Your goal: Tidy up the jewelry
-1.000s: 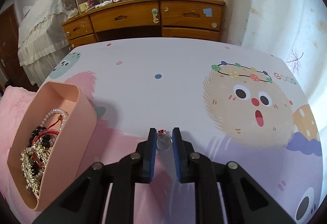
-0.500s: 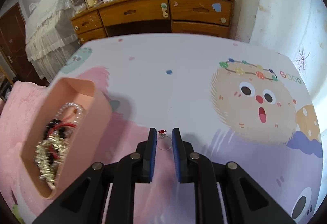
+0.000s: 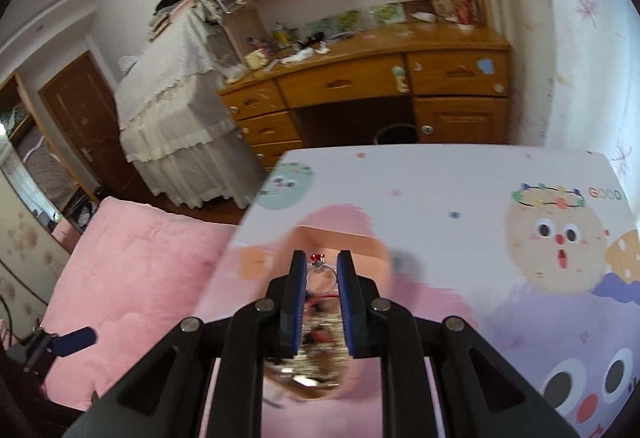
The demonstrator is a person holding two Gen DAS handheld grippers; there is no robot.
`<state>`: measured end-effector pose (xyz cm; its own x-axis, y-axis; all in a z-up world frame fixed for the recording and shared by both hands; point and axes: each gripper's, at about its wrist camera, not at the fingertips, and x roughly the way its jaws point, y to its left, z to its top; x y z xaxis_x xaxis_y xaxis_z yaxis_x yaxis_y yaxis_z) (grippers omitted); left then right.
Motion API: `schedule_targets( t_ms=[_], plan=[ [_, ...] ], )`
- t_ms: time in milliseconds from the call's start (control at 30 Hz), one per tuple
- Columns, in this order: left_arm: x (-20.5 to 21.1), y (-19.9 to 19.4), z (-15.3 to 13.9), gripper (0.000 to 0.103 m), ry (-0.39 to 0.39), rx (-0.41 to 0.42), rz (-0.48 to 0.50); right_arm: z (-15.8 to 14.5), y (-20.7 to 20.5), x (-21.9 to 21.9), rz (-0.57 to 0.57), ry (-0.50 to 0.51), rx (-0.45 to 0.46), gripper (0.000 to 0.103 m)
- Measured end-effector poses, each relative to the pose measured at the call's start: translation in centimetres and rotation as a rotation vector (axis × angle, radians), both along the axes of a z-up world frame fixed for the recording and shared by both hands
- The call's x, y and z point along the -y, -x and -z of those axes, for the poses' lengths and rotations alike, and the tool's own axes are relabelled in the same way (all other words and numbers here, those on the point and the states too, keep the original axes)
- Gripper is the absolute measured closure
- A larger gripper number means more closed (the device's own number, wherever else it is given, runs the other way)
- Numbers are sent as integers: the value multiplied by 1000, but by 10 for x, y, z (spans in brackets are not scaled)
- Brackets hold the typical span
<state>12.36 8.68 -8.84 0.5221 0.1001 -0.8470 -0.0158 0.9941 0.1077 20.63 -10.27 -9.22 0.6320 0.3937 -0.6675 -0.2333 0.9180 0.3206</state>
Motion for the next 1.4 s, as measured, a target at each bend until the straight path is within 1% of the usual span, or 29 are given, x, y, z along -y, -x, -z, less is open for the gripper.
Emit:
schedule_targets(
  t_ms=[167,267,400,433,567,633,733,800,833,900,967,1000,1033,1067,1100,1167,1200,1267,1300,1333,1400],
  plan=[
    [-23,14,-19,14,27,61,28,-16,12,-41,-17,61,32,88],
    [-34,23,-31,14,29,101,51,-28,16,-56,0,99,59,87],
    [-47,33,-43,14,32,141,85,-35,17,-68,15,154,26,85],
    [-51,35,-46,14,35,151,93,-35,19,-70,26,168,15,80],
    [-58,41,-50,14,69,157,127,-41,40,-66,59,141,10,56],
    [-59,43,-49,14,87,151,140,-41,57,-63,73,168,6,51],
    [-57,45,-43,14,112,115,150,-33,75,-59,81,219,-41,46],
    [-54,47,-38,14,124,84,154,-25,91,-52,88,234,-101,45],
    [-51,48,-34,14,134,56,159,-21,100,-47,92,233,-129,44],
    [-45,52,-25,14,145,0,174,-11,120,-36,102,237,-200,39],
    [-37,55,-16,14,153,-49,187,0,140,-23,114,263,-276,31],
    [-33,58,-13,14,158,-62,189,7,153,-13,121,280,-326,31],
    [-29,62,-10,14,164,-69,186,12,161,-8,127,285,-352,30],
    [-26,65,-8,14,168,-71,184,19,174,5,142,278,-398,30],
    [-22,68,-7,14,169,-73,181,21,179,12,148,267,-419,29],
    [-11,74,-1,14,161,-89,170,27,197,33,174,246,-473,22],
    [-7,77,0,14,155,-96,165,29,207,46,190,251,-508,21],
    [7,86,-2,14,160,-104,159,27,218,61,199,255,-536,21],
    [13,89,-4,14,170,-98,161,22,226,69,200,248,-535,20],
    [24,95,-8,12,182,-83,171,17,231,75,194,240,-524,20],
    [41,99,-14,8,176,-70,190,2,238,84,174,249,-489,19]
  ],
)
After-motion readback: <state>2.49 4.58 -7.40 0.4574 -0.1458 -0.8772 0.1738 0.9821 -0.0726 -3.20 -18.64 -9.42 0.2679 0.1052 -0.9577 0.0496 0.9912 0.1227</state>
